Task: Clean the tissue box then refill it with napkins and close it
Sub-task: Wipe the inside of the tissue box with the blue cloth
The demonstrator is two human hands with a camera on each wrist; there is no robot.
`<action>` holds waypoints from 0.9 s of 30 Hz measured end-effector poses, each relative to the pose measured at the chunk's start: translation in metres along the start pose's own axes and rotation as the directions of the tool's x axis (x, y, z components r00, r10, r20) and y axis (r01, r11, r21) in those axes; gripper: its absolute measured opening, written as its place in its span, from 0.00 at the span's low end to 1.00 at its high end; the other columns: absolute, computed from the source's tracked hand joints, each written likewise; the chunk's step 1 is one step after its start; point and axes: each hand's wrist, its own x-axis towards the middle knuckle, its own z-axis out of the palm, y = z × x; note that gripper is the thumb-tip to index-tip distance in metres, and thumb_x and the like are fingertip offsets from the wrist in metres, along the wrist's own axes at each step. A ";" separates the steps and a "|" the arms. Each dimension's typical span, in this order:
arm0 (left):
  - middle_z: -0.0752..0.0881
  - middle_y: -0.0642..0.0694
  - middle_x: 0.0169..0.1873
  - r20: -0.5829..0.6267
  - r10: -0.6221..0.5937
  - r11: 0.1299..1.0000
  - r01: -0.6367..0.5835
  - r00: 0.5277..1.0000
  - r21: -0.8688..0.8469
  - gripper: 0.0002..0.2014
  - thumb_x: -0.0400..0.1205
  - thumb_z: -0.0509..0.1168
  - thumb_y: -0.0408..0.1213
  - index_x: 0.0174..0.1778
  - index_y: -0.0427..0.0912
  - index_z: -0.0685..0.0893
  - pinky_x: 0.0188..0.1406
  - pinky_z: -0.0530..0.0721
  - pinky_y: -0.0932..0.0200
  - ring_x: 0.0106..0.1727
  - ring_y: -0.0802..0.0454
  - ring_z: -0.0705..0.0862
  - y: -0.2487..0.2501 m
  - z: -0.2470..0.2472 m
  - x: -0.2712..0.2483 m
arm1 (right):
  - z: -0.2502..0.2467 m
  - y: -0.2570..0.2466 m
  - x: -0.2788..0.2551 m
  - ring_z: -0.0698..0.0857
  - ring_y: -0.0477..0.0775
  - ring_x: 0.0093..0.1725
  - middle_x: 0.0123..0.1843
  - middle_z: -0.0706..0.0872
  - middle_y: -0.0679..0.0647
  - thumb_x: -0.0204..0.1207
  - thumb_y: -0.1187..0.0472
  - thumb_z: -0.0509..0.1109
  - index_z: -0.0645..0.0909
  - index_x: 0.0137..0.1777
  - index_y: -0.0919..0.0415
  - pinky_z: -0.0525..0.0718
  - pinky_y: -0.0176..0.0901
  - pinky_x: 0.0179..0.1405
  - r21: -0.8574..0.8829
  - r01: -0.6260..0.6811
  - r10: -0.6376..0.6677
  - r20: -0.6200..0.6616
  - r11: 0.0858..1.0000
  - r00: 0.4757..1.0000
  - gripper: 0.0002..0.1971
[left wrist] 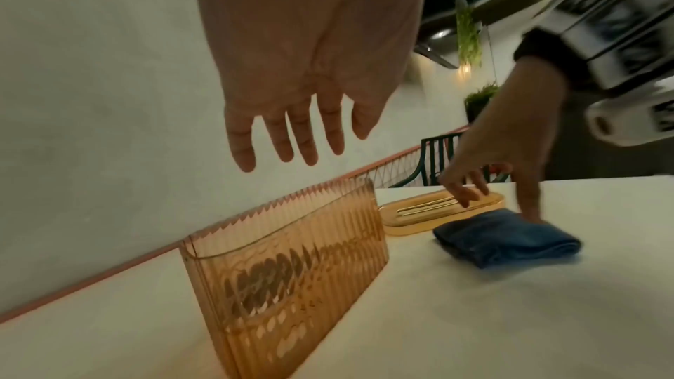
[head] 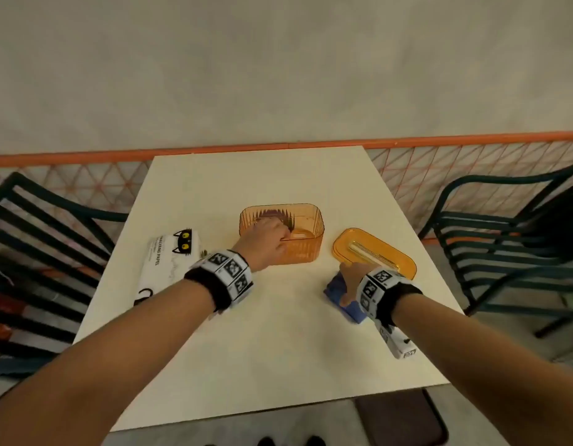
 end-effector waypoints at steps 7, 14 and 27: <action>0.79 0.42 0.69 0.236 -0.125 0.952 0.184 0.964 -0.247 0.21 0.85 0.58 0.42 0.74 0.44 0.72 0.66 0.80 0.50 0.66 0.45 0.81 0.009 0.016 0.052 | 0.032 0.000 0.012 0.77 0.64 0.63 0.68 0.70 0.60 0.66 0.47 0.76 0.60 0.76 0.56 0.82 0.54 0.53 -0.099 -0.028 0.025 -0.036 0.995 0.999 0.42; 0.84 0.41 0.60 0.300 -0.041 0.976 0.102 0.953 -0.193 0.17 0.86 0.54 0.44 0.66 0.42 0.79 0.55 0.81 0.53 0.59 0.42 0.84 0.023 0.031 0.070 | 0.049 0.008 0.027 0.74 0.62 0.65 0.70 0.69 0.59 0.69 0.52 0.74 0.59 0.75 0.55 0.82 0.52 0.57 0.023 -0.058 0.060 -0.135 0.998 0.989 0.38; 0.89 0.51 0.52 -0.015 -0.137 0.908 0.119 0.990 -0.402 0.14 0.87 0.54 0.40 0.62 0.44 0.81 0.51 0.83 0.54 0.49 0.49 0.86 0.018 -0.020 0.065 | -0.030 0.027 0.024 0.80 0.59 0.53 0.57 0.74 0.59 0.74 0.70 0.68 0.64 0.59 0.60 0.79 0.45 0.48 0.714 0.339 0.214 -0.563 0.613 0.798 0.19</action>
